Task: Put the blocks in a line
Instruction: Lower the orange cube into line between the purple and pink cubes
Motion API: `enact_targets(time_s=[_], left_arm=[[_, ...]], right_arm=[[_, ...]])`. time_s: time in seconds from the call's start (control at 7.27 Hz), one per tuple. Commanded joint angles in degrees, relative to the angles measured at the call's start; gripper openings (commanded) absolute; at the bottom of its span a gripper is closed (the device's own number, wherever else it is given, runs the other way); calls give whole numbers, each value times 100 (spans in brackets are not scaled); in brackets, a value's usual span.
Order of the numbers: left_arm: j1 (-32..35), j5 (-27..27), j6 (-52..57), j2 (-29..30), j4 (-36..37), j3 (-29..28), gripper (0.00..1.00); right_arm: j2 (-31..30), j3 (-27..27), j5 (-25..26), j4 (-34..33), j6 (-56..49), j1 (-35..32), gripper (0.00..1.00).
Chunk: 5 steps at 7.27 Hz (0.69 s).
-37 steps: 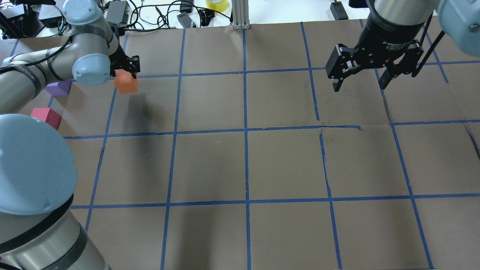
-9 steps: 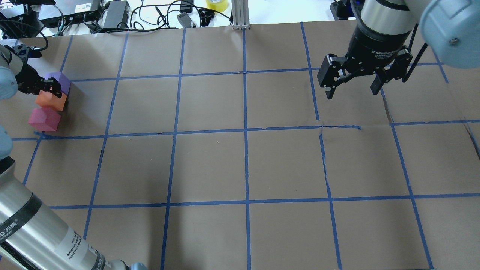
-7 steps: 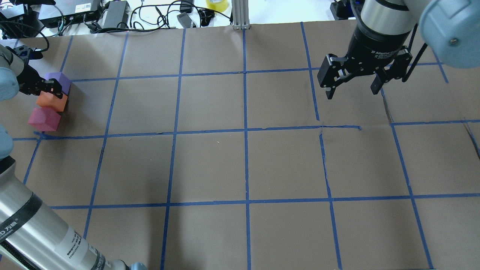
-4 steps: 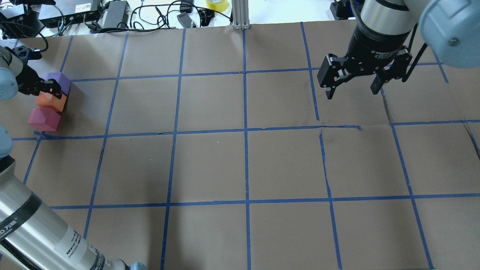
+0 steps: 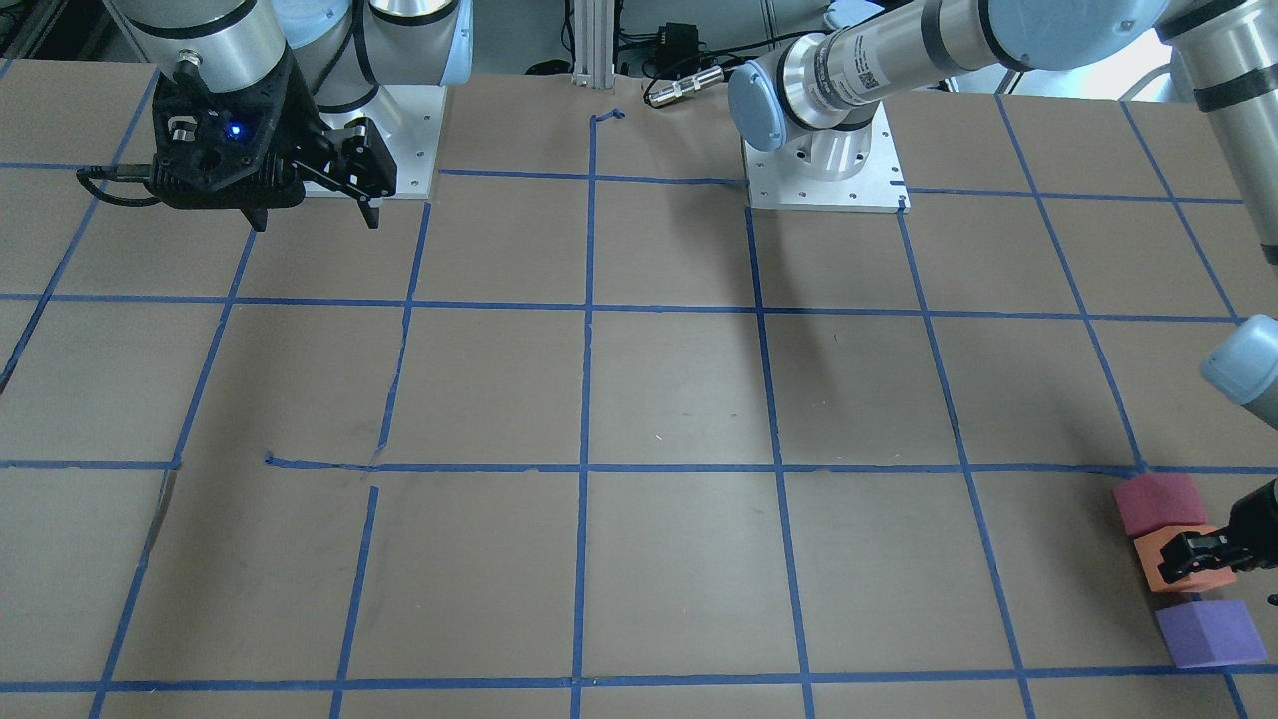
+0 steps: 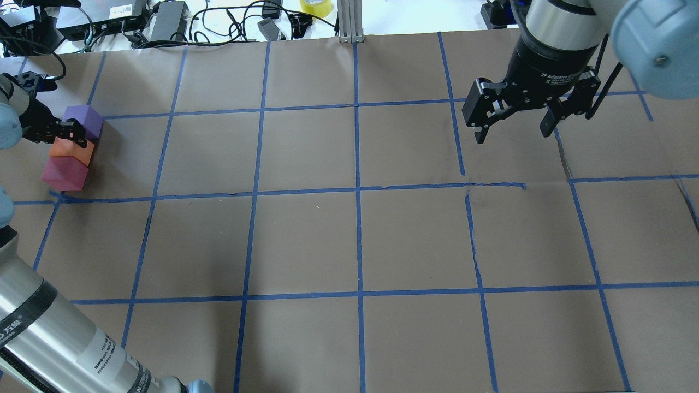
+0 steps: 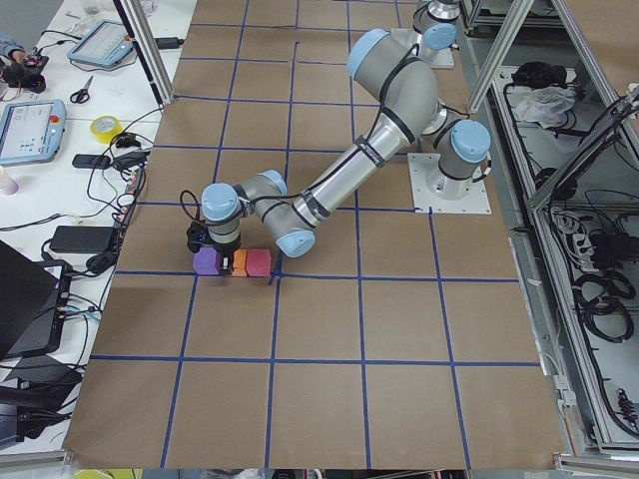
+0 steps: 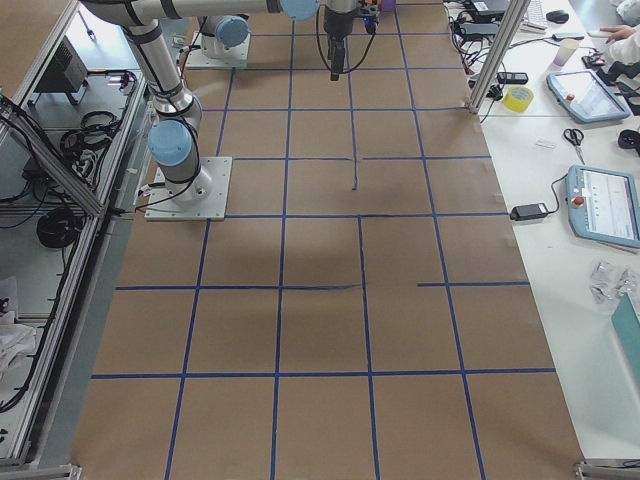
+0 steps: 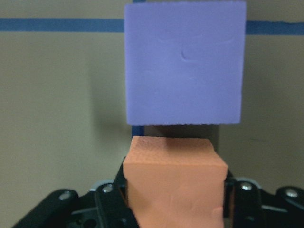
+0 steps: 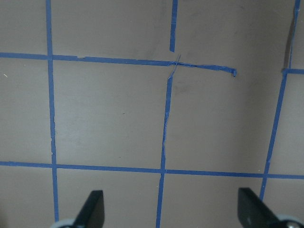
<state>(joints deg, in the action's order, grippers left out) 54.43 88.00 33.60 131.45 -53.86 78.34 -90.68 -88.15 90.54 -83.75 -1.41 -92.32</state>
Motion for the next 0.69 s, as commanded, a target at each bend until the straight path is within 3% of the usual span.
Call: enact_targets(time_s=[0.0, 0.28, 0.41, 0.55], left_arm=[[-2, -2, -3, 13, 7, -3, 4], [-2, -2, -3, 30, 7, -11, 5], [-2, 7, -38, 56, 7, -11, 31], [-2, -2, -38, 57, -2, -11, 66]], right_arm=[[-3, 0, 8, -1, 0, 3, 100], [-3, 0, 8, -1, 0, 3, 100], [-11, 0, 8, -1, 0, 3, 100], [-11, 0, 16, -1, 0, 3, 100]])
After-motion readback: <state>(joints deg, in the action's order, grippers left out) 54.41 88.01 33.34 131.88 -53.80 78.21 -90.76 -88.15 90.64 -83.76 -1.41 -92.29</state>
